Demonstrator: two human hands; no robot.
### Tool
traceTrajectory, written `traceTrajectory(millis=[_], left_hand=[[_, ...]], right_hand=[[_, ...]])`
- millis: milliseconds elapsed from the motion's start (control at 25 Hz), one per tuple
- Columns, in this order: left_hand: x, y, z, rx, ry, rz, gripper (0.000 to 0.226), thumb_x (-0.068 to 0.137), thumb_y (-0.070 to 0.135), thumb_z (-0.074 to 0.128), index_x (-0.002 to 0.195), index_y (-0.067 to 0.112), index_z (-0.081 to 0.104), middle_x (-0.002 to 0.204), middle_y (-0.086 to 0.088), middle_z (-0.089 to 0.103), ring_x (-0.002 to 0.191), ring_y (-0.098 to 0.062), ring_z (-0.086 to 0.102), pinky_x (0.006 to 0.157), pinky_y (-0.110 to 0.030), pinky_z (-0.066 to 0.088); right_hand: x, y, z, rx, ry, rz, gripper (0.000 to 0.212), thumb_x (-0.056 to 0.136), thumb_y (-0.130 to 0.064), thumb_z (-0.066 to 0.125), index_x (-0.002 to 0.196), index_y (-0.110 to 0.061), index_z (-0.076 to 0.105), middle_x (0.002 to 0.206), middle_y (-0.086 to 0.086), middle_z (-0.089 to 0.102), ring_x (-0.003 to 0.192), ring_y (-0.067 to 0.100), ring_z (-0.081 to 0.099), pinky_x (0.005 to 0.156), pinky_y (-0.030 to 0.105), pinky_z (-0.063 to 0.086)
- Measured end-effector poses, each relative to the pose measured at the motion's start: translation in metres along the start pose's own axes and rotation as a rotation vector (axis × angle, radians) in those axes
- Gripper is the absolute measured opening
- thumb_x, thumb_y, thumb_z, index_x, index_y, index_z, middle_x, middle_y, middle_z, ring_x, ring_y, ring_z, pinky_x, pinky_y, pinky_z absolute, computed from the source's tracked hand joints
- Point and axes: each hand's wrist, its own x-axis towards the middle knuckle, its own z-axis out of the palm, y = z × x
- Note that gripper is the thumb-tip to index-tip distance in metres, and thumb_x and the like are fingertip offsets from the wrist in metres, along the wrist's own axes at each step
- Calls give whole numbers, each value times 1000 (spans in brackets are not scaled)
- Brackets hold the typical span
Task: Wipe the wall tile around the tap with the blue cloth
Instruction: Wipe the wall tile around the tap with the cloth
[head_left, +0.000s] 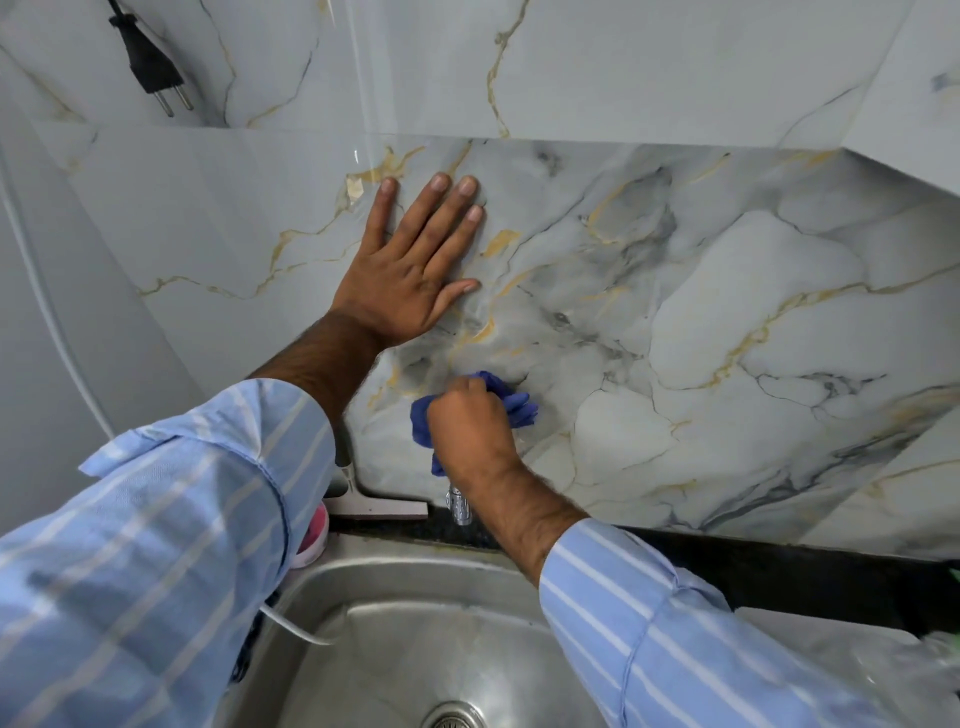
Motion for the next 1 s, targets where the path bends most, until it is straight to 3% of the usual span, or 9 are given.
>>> traceTrajectory(millis=[80,160,240,400,480,680,800,920,1000], left_hand=[[0,0,1,2,2,-6,76,111,55,41,168,9,19,175,-13,18,161,-34,21,126,-65,16],[0,-1,2,2,0,-9,76,111,56,40,168,10,18,176,-11,12,163,-32,16,127,-65,16],[0,-1,3,-8,-1,-7,77,111,56,41,168,10,17,175,-11,7,163,-30,11,126,-65,17],[0,-1,3,-5,14,-2,77,111,56,41,168,10,17,175,-10,5,163,-29,9,129,-61,8],[0,0,4,-5,19,7,77,111,55,42,168,10,17,176,-10,7,163,-30,12,130,-59,3],[-1,-1,2,-16,25,-1,75,111,54,43,167,9,20,174,-14,21,161,-34,21,130,-60,3],[1,1,0,-23,8,-2,75,111,54,43,167,9,21,173,-15,22,161,-34,22,128,-64,12],[0,1,0,-29,-5,-11,75,111,54,43,167,9,22,173,-15,23,160,-35,22,126,-65,16],[0,1,-1,-24,-5,-19,75,111,54,43,167,9,22,173,-15,23,160,-35,22,125,-67,19]], right_hand=[[10,-3,-4,-125,-127,-53,27,87,-18,63,68,0,55,108,14,67,105,35,60,87,42,49],[23,-3,-10,-14,-252,-61,16,89,-23,64,95,-10,71,118,9,65,112,32,57,89,44,47],[32,-6,-12,54,-423,-53,24,93,-21,58,112,-13,71,124,7,65,116,31,58,89,42,46],[33,-15,-7,-248,-475,-224,29,98,-22,49,120,-14,67,130,4,64,121,27,58,92,41,45],[28,-10,-2,-223,-468,-240,31,98,-25,47,119,-15,67,129,4,65,121,27,58,98,42,43],[-7,15,14,524,64,-19,25,98,-19,52,109,-1,67,114,16,66,109,31,61,95,36,44],[-34,14,29,979,326,217,21,95,-16,59,111,-5,66,109,4,65,97,18,61,87,28,48],[-39,9,32,1292,258,558,19,92,-28,64,86,-11,65,74,-5,61,65,13,55,59,27,44],[-25,14,33,1463,74,723,27,92,-34,64,80,-10,63,69,1,60,64,20,58,54,29,46]])
